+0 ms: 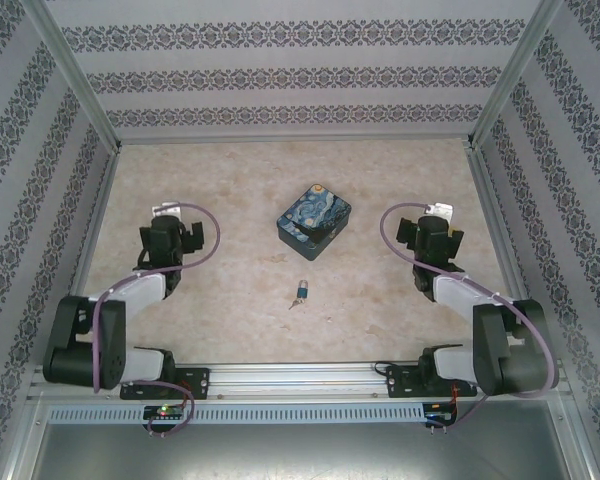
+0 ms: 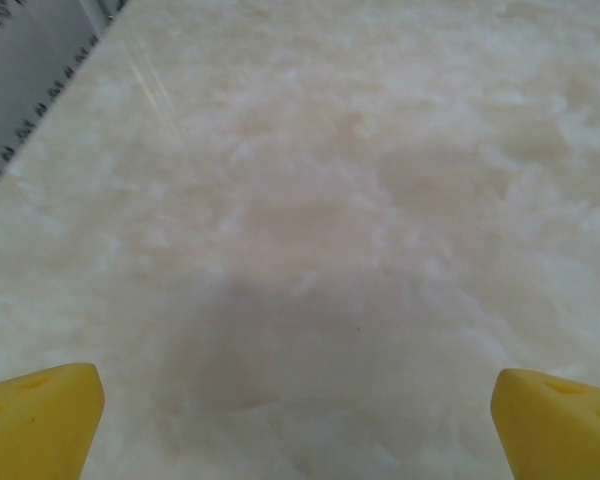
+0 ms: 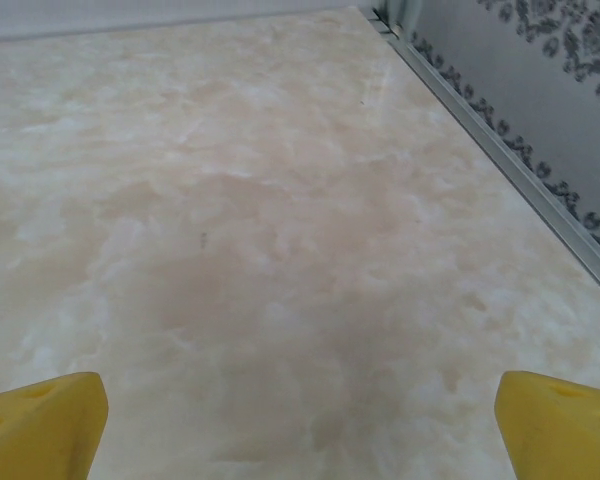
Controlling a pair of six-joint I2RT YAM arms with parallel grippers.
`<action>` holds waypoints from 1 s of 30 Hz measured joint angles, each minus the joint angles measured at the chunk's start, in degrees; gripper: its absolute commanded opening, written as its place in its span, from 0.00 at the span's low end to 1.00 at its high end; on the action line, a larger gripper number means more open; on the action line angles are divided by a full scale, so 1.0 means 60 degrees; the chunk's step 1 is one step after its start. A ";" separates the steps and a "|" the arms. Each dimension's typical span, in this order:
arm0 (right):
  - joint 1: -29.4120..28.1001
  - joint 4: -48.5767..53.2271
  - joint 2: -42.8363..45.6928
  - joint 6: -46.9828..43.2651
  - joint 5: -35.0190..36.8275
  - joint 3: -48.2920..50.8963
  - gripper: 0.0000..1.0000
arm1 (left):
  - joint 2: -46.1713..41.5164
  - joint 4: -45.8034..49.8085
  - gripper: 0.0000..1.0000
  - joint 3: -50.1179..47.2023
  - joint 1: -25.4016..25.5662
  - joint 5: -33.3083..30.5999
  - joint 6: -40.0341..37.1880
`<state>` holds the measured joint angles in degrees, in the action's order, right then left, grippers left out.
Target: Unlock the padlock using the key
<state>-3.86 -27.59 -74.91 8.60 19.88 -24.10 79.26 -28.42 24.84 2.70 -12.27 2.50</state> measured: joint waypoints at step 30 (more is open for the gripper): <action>0.0441 -0.3665 -0.2058 -0.1075 -0.2754 0.0415 0.98 | 0.1719 -0.2710 1.00 -0.0295 -0.0346 0.1876 -0.0208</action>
<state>-1.21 -49.58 -87.26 2.15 3.36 -21.61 89.58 -44.69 23.07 0.62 -1.02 1.26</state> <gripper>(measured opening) 0.982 0.996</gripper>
